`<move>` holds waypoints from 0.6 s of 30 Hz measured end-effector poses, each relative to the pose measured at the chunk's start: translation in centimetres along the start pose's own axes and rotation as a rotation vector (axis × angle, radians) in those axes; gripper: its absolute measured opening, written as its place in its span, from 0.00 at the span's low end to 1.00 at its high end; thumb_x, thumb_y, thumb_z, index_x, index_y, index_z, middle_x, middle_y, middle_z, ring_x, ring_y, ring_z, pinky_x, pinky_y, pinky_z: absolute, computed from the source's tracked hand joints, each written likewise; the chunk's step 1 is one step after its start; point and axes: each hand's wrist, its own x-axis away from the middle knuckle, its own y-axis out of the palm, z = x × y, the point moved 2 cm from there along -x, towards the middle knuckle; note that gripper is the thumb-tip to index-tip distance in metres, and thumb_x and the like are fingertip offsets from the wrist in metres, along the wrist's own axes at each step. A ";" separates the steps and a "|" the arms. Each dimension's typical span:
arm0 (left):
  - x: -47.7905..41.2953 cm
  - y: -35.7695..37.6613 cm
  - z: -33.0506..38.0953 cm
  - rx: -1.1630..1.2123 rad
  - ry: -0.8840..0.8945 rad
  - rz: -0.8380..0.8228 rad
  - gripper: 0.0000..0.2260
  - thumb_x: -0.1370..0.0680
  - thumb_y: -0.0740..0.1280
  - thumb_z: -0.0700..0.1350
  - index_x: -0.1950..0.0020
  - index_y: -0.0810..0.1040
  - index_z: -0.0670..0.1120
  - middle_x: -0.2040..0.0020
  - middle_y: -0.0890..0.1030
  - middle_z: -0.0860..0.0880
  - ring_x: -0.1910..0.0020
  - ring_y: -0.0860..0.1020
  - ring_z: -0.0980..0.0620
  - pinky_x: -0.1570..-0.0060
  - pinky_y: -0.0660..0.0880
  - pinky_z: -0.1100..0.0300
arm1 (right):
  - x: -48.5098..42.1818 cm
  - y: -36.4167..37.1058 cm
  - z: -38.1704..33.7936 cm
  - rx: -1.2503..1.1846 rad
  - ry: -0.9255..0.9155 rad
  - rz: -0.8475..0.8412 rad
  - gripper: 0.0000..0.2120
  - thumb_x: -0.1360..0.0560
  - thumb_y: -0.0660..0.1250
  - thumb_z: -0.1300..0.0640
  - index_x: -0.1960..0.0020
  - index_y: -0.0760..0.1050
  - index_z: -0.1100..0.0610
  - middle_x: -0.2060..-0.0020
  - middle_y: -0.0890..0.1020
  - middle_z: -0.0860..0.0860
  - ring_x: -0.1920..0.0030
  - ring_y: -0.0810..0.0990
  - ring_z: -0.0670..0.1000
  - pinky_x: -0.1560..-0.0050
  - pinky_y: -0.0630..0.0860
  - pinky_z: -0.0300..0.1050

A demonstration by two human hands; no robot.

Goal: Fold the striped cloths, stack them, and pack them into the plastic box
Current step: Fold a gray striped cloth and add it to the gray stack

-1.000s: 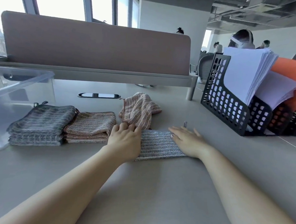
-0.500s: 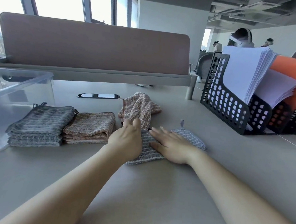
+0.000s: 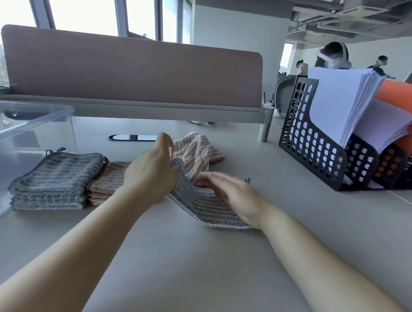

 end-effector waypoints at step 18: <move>3.9 6.7 3.0 -0.017 0.562 -0.388 0.37 0.29 0.58 0.64 0.23 0.48 0.57 0.21 0.48 0.56 0.23 0.46 0.57 0.27 0.42 0.60 | 1.4 -7.6 0.7 0.040 0.256 0.314 0.06 0.29 0.69 0.64 0.54 0.77 0.56 0.61 0.81 0.55 0.64 0.77 0.51 0.67 0.74 0.42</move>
